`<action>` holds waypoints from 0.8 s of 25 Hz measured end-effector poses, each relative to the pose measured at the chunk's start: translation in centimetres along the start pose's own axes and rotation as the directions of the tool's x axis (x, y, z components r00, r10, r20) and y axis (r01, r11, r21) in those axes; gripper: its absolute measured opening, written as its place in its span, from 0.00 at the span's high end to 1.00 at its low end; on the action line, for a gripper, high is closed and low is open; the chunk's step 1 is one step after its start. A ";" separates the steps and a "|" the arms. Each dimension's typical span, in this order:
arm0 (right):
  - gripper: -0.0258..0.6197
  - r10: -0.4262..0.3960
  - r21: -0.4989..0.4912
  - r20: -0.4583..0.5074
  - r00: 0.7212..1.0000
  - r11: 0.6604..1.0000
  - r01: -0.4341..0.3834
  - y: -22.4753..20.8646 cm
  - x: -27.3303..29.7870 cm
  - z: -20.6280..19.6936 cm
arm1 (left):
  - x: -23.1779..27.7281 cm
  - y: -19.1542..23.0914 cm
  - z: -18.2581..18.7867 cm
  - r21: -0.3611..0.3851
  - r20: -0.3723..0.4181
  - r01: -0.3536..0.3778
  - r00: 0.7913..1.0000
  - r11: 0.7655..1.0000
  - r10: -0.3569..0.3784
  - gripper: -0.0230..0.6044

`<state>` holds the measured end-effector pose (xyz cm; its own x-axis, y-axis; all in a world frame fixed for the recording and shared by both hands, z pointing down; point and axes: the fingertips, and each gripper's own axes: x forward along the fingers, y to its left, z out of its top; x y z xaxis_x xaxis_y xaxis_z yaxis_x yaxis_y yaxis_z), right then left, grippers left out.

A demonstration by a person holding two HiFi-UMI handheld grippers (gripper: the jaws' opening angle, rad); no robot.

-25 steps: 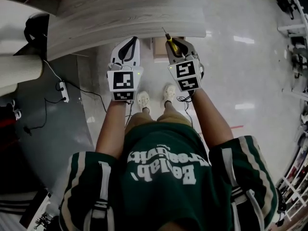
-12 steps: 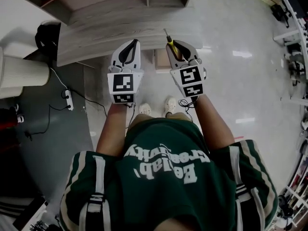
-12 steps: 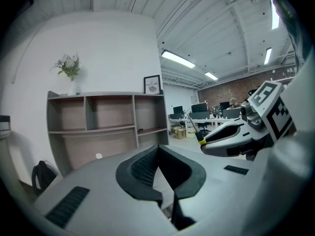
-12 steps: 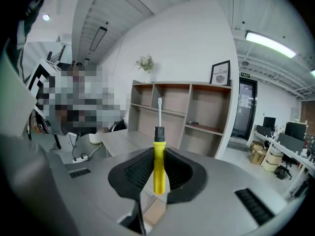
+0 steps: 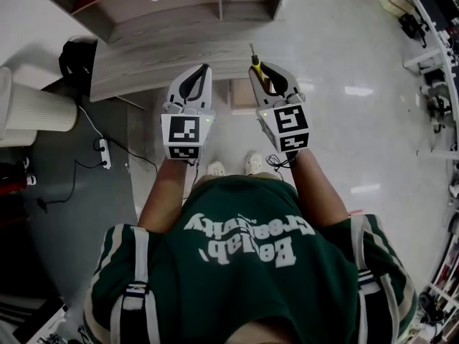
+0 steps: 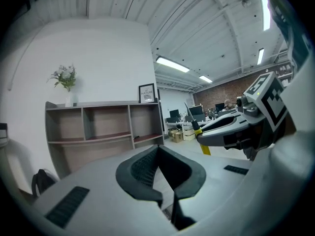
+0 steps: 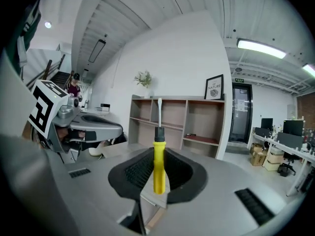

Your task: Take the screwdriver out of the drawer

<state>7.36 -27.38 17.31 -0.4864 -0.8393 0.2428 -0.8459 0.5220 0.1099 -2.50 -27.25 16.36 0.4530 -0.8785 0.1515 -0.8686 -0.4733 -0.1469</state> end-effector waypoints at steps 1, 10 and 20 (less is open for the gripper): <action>0.84 -0.005 0.001 0.010 1.000 1.000 0.005 -0.1 -0.4 0.4 | -0.2 -0.2 0.2 0.003 0.003 0.005 1.000 1.000 -0.005 0.94; 0.84 -0.054 0.029 0.031 0.998 0.998 0.053 -0.9 -2.3 1.3 | -0.6 -0.5 2.3 0.025 0.034 0.027 0.999 0.999 -0.027 0.94; 0.84 -0.076 0.033 0.037 0.996 0.997 0.075 -0.5 -3.2 1.2 | -1.5 -0.6 2.6 0.026 0.041 0.019 0.999 0.999 -0.020 0.94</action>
<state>9.02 -25.16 15.33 -0.4283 -0.8817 0.1977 -0.8867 0.4523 0.0962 -2.15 -25.81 13.70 0.4784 -0.8707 0.1139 -0.8544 -0.4915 -0.1689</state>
